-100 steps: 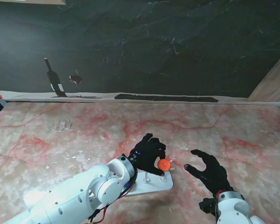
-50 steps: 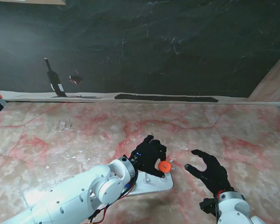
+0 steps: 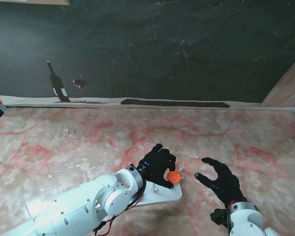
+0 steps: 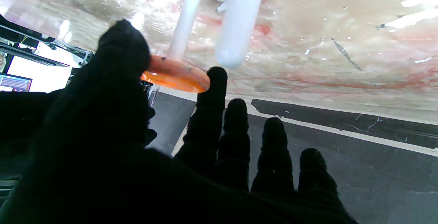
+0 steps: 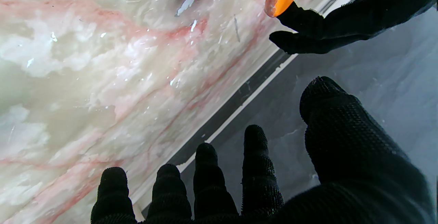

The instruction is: Move the three rings of the Hanoi Tower from the left rod to the right rod

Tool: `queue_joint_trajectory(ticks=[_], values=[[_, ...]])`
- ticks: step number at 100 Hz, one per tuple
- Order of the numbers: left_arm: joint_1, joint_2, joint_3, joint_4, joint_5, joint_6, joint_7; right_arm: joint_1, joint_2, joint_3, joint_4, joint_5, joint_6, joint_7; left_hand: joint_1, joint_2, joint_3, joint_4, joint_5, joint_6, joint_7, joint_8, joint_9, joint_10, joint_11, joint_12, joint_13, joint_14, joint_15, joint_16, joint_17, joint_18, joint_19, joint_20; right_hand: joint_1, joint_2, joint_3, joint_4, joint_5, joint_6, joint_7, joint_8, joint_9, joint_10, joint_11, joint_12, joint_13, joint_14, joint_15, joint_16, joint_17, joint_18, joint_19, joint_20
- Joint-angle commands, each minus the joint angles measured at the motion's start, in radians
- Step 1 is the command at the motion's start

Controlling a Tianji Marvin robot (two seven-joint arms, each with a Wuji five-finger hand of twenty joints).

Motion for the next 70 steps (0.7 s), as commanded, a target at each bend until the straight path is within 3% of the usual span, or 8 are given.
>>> queue_joint_trajectory(ticks=[1, 27, 34, 50, 55, 70], values=[[-0.005, -0.005, 0.002, 0.007, -0.008, -0.004, -0.004, -0.007, -0.005, -0.001, -0.001, 0.000, -0.003, 0.001, 0.063, 0.072, 0.078, 0.056, 0.013, -0.095, 0.083, 0.030, -0.028, 0.014, 0.005, 0.006, -0.032, -0.012, 0.003, 0.001, -0.002, -0.014, -0.009, -0.009, 0.006, 0.009, -0.022, 0.017, -0.049, -0.002, -0.012, 0.002, -0.029, -0.005, 0.016, -0.003, 0.014, -0.005, -0.005, 0.010, -0.014, -0.019, -0.018, 0.007], [-0.001, -0.005, 0.003, 0.011, -0.014, 0.000, -0.007, -0.003, -0.003, -0.002, 0.002, 0.002, -0.003, 0.007, 0.045, 0.089, 0.077, 0.057, -0.007, -0.084, 0.066, 0.026, -0.034, 0.015, 0.004, 0.006, -0.034, -0.013, 0.003, 0.002, -0.002, -0.014, -0.009, -0.011, 0.006, 0.008, -0.022, 0.016, -0.049, -0.001, -0.012, 0.002, -0.029, -0.005, 0.015, -0.003, 0.013, -0.005, -0.005, 0.010, -0.014, -0.019, -0.019, 0.008], [0.001, -0.004, 0.003, 0.009, -0.014, 0.003, -0.009, -0.003, -0.003, -0.002, 0.003, 0.002, -0.004, 0.010, 0.019, 0.102, 0.082, 0.071, -0.021, -0.070, 0.036, 0.017, -0.044, 0.017, 0.001, 0.006, -0.036, -0.010, 0.003, 0.002, -0.002, -0.012, -0.011, -0.014, 0.005, 0.007, -0.022, 0.016, -0.049, -0.001, -0.012, 0.002, -0.029, -0.005, 0.015, -0.004, 0.013, -0.004, -0.005, 0.010, -0.013, -0.019, -0.020, 0.009], [0.004, 0.004, 0.000, -0.007, -0.009, 0.013, -0.032, -0.002, -0.002, -0.002, 0.003, 0.003, -0.005, 0.013, -0.015, 0.036, 0.095, 0.085, -0.073, -0.048, -0.030, -0.006, -0.068, 0.016, -0.012, 0.001, -0.059, -0.015, -0.020, -0.008, 0.002, -0.010, -0.033, -0.045, 0.000, 0.002, -0.022, 0.016, -0.051, -0.002, -0.014, 0.001, -0.031, -0.005, 0.014, -0.004, 0.012, -0.004, -0.005, 0.010, -0.014, -0.016, -0.022, 0.009], [0.003, 0.008, 0.000, -0.012, -0.009, 0.014, -0.045, -0.002, -0.002, -0.001, 0.004, 0.004, -0.006, 0.015, -0.027, 0.017, 0.091, 0.082, -0.102, -0.040, -0.050, -0.014, -0.085, 0.017, -0.019, -0.001, -0.065, -0.016, -0.026, -0.009, 0.002, -0.011, -0.038, -0.053, -0.004, -0.001, -0.022, 0.016, -0.052, -0.002, -0.015, 0.001, -0.031, -0.004, 0.013, -0.004, 0.010, -0.004, -0.005, 0.009, -0.014, -0.015, -0.022, 0.009], [0.002, 0.012, 0.000, -0.022, -0.006, 0.017, -0.059, -0.002, -0.001, 0.000, 0.005, 0.006, -0.010, 0.019, -0.047, -0.009, 0.032, 0.035, -0.176, -0.011, -0.141, -0.053, -0.157, 0.031, -0.052, -0.013, -0.073, -0.012, -0.099, -0.019, 0.010, -0.007, -0.069, -0.121, -0.008, -0.009, -0.017, 0.017, -0.055, -0.002, -0.016, 0.000, -0.033, -0.004, 0.013, -0.005, 0.009, -0.003, -0.006, 0.009, -0.014, -0.011, -0.026, 0.007]])
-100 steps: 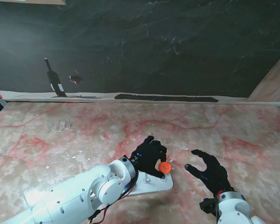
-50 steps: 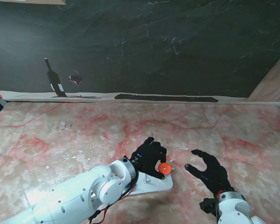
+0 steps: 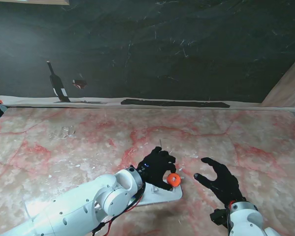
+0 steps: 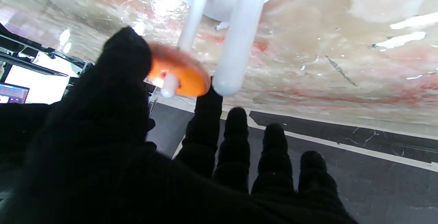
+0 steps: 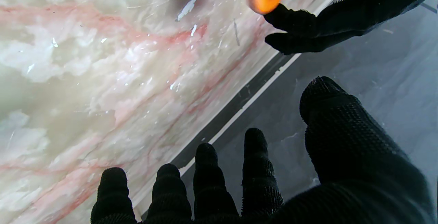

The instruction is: Move the three rings of the Hanoi Tower from the left rod to the right rod

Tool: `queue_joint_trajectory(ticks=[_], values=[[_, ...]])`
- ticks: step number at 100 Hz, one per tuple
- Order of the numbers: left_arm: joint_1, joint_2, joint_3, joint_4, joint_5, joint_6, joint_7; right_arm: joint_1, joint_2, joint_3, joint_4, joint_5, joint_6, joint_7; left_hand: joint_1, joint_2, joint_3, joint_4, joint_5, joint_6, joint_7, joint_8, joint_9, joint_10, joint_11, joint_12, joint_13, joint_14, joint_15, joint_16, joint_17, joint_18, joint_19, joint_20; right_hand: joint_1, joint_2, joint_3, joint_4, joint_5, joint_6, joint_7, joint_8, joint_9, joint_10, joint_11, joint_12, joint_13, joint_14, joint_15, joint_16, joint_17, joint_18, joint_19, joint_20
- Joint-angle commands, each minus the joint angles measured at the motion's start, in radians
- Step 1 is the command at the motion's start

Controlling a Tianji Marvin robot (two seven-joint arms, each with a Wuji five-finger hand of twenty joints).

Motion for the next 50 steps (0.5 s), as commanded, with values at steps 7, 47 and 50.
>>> queue_joint_trajectory(ticks=[7, 47, 50], values=[[-0.001, 0.007, 0.001, -0.019, 0.000, 0.017, -0.020, -0.005, -0.001, -0.001, 0.000, 0.003, -0.005, 0.005, -0.028, -0.027, -0.065, 0.022, -0.090, 0.022, -0.090, -0.040, -0.103, 0.036, -0.047, -0.024, -0.035, -0.006, -0.104, -0.002, 0.004, -0.005, -0.046, -0.090, -0.010, -0.013, -0.015, 0.017, -0.028, -0.001, 0.001, 0.007, -0.034, -0.003, 0.012, -0.005, 0.008, -0.002, -0.006, 0.009, -0.014, -0.010, -0.019, 0.007], [0.098, 0.043, -0.094, -0.133, 0.066, 0.059, -0.054, -0.002, -0.001, 0.000, 0.003, 0.009, -0.010, 0.009, -0.028, 0.134, -0.276, 0.043, -0.180, 0.028, -0.189, -0.076, -0.128, 0.065, -0.104, -0.037, -0.044, 0.008, -0.167, 0.049, 0.005, 0.009, -0.045, -0.160, -0.018, -0.014, 0.000, 0.016, -0.028, -0.001, 0.001, 0.007, -0.035, -0.004, 0.012, -0.005, 0.008, -0.002, -0.005, 0.009, -0.010, -0.010, -0.028, 0.000], [0.122, 0.049, -0.117, -0.154, 0.082, 0.063, -0.059, -0.002, -0.001, 0.000, 0.003, 0.010, -0.011, 0.009, -0.028, 0.143, -0.278, 0.047, -0.179, 0.025, -0.187, -0.074, -0.125, 0.066, -0.101, -0.038, -0.044, 0.007, -0.163, 0.048, 0.005, 0.009, -0.043, -0.158, -0.018, -0.013, 0.000, 0.016, -0.029, 0.000, 0.001, 0.007, -0.035, -0.004, 0.012, -0.005, 0.008, -0.002, -0.005, 0.009, -0.010, -0.010, -0.028, 0.000]])
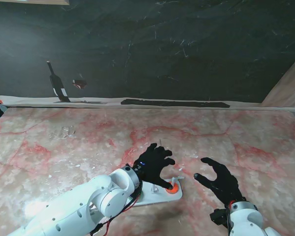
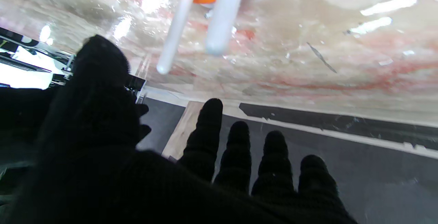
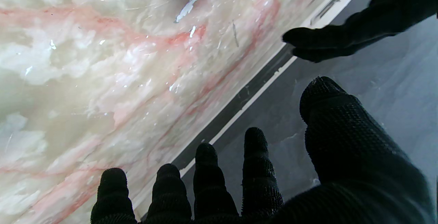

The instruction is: Move the three rings of the Hanoi Tower from the left rod to the right rod

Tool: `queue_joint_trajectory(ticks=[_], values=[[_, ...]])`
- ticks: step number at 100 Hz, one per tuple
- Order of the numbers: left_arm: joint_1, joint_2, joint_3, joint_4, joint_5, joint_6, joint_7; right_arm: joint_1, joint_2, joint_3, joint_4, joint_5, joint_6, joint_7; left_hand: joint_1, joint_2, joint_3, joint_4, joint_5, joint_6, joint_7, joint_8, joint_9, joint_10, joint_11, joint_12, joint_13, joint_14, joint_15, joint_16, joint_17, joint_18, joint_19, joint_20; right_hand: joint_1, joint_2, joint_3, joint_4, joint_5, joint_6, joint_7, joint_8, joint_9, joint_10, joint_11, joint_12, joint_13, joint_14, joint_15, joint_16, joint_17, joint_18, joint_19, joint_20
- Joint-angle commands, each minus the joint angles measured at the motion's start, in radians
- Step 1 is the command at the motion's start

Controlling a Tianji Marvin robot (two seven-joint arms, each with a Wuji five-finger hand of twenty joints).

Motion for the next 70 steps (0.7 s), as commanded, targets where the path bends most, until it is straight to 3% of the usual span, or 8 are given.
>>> queue_joint_trajectory(ticks=[1, 16, 33, 48, 70], values=[[0.051, 0.027, -0.027, -0.051, 0.015, 0.016, -0.004, -0.004, -0.001, -0.001, 0.000, 0.003, -0.005, 0.003, -0.009, 0.035, -0.035, 0.048, -0.010, -0.008, -0.007, 0.004, -0.023, 0.039, -0.001, 0.009, -0.029, 0.008, -0.009, 0.012, -0.002, 0.010, -0.004, -0.005, -0.019, -0.013, 0.001, 0.015, -0.029, -0.001, -0.015, 0.007, -0.035, -0.004, 0.012, -0.005, 0.008, -0.002, -0.005, 0.009, -0.010, -0.010, -0.016, 0.001], [0.202, 0.060, -0.160, -0.154, 0.124, 0.048, -0.042, -0.005, -0.002, -0.001, -0.001, 0.005, -0.006, 0.001, -0.004, 0.042, -0.046, 0.062, -0.017, -0.001, -0.010, 0.007, -0.020, 0.039, 0.004, 0.006, -0.030, 0.009, -0.002, 0.006, -0.004, 0.011, 0.000, 0.001, -0.018, -0.013, 0.003, 0.015, -0.030, 0.000, -0.015, 0.007, -0.035, -0.004, 0.013, -0.005, 0.008, -0.002, -0.005, 0.009, -0.010, -0.010, -0.015, 0.003], [0.337, 0.078, -0.272, -0.200, 0.199, 0.082, -0.070, -0.004, -0.001, -0.003, -0.001, 0.004, -0.007, 0.003, 0.001, 0.033, -0.061, 0.071, -0.077, 0.012, -0.031, 0.005, -0.023, 0.046, 0.007, 0.003, -0.033, 0.014, -0.001, 0.000, -0.006, 0.015, 0.001, 0.004, -0.019, -0.013, 0.004, 0.014, -0.028, 0.000, -0.015, 0.007, -0.035, -0.003, 0.013, -0.005, 0.008, -0.003, -0.005, 0.009, -0.011, -0.010, -0.014, 0.004], [0.382, 0.084, -0.301, -0.195, 0.206, 0.108, -0.098, -0.004, 0.000, -0.004, -0.001, 0.000, -0.009, 0.006, 0.009, 0.003, -0.080, 0.072, -0.154, 0.021, -0.059, 0.000, -0.041, 0.048, -0.011, -0.007, -0.044, 0.013, -0.023, -0.009, -0.007, 0.017, -0.006, -0.002, -0.020, -0.015, 0.005, 0.014, -0.029, -0.001, -0.015, 0.007, -0.034, -0.004, 0.014, -0.005, 0.009, -0.003, -0.005, 0.009, -0.011, -0.010, -0.014, 0.005], [0.376, 0.085, -0.284, -0.152, 0.198, 0.138, -0.098, -0.002, 0.001, -0.004, 0.001, -0.004, -0.010, 0.009, 0.030, -0.025, -0.088, 0.072, -0.171, 0.004, -0.061, 0.006, -0.032, 0.039, -0.001, 0.002, -0.041, 0.012, -0.028, -0.003, -0.003, 0.018, -0.011, -0.008, -0.022, -0.015, 0.006, 0.014, -0.028, 0.001, -0.015, 0.007, -0.034, -0.004, 0.014, -0.005, 0.008, -0.002, -0.005, 0.009, -0.011, -0.010, -0.015, 0.006]])
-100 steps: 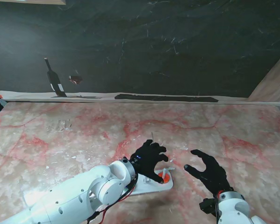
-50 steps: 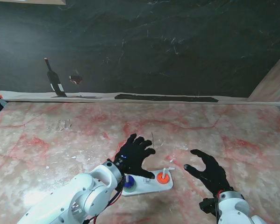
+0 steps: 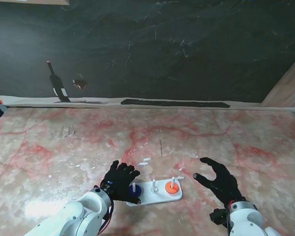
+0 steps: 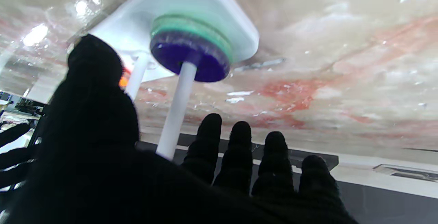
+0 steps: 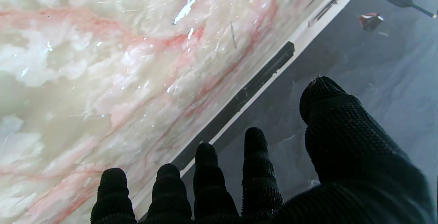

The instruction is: Move the three rings of the Hanoi Tower from the left rod to the right rod

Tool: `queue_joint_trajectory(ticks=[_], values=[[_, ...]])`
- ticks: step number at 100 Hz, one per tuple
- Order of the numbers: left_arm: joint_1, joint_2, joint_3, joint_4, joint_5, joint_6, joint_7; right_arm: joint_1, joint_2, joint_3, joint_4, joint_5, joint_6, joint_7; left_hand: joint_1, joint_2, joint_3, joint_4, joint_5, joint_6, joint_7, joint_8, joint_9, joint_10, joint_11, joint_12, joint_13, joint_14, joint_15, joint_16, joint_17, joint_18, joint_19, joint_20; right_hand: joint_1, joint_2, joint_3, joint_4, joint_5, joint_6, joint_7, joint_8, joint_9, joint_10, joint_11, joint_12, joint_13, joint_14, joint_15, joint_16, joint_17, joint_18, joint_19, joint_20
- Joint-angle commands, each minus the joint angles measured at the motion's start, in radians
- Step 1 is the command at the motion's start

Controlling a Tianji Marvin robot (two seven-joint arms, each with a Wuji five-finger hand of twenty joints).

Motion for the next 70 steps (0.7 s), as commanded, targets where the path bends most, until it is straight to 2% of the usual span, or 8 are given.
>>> queue_joint_trajectory(ticks=[1, 9, 22, 44, 70], values=[[-0.003, 0.003, 0.011, 0.024, -0.004, 0.008, 0.000, -0.005, 0.000, -0.004, -0.001, -0.004, -0.002, 0.002, 0.030, -0.031, -0.027, 0.072, -0.029, -0.011, -0.007, 0.007, -0.029, 0.015, 0.002, 0.004, -0.039, 0.012, -0.015, 0.003, -0.001, 0.005, -0.011, -0.008, -0.022, -0.015, 0.005, 0.014, -0.028, 0.000, -0.015, 0.007, -0.035, -0.003, 0.013, -0.005, 0.009, -0.002, -0.005, 0.009, -0.011, -0.010, -0.014, 0.006], [-0.012, 0.003, 0.019, 0.038, -0.010, 0.010, 0.004, -0.005, 0.000, -0.004, -0.001, -0.003, -0.002, 0.002, 0.040, -0.038, -0.019, 0.078, -0.029, -0.035, 0.010, 0.025, -0.024, -0.008, 0.038, 0.032, -0.037, 0.010, -0.002, 0.012, -0.003, 0.005, -0.006, -0.003, -0.021, -0.016, 0.006, 0.014, -0.028, 0.001, -0.015, 0.007, -0.034, -0.003, 0.014, -0.005, 0.008, -0.001, -0.005, 0.009, -0.011, -0.010, -0.014, 0.006], [-0.023, 0.002, 0.030, 0.057, -0.005, 0.013, 0.019, -0.005, 0.000, -0.005, -0.001, -0.004, -0.001, 0.001, 0.053, -0.051, 0.006, 0.088, 0.010, -0.060, 0.056, 0.057, 0.027, -0.036, 0.084, 0.070, -0.023, 0.005, 0.039, 0.024, -0.004, 0.000, 0.007, 0.014, -0.020, -0.015, 0.007, 0.014, -0.027, 0.001, -0.014, 0.007, -0.034, -0.003, 0.016, -0.004, 0.009, -0.002, -0.005, 0.009, -0.011, -0.009, -0.014, 0.006], [-0.038, -0.004, 0.041, 0.086, -0.013, 0.003, 0.056, -0.004, 0.000, -0.006, -0.001, -0.004, -0.001, 0.001, 0.050, -0.054, 0.049, 0.088, 0.087, -0.099, 0.147, 0.098, 0.072, -0.028, 0.112, 0.088, -0.013, 0.007, 0.092, 0.017, -0.008, 0.000, 0.022, 0.044, -0.022, -0.015, 0.007, 0.013, -0.028, 0.001, -0.014, 0.007, -0.033, -0.003, 0.019, -0.002, 0.010, -0.002, -0.005, 0.009, -0.011, -0.009, -0.014, 0.007], [-0.052, -0.005, 0.041, 0.102, -0.015, -0.006, 0.068, -0.003, 0.000, -0.007, -0.002, -0.003, 0.001, -0.002, 0.049, -0.054, 0.082, 0.088, 0.150, -0.095, 0.186, 0.107, 0.089, -0.026, 0.118, 0.090, -0.007, 0.005, 0.117, 0.012, -0.009, -0.001, 0.029, 0.061, -0.021, -0.011, 0.007, 0.013, -0.028, 0.001, -0.014, 0.007, -0.034, -0.004, 0.022, -0.001, 0.010, -0.002, -0.005, 0.009, -0.010, -0.009, -0.014, 0.008]])
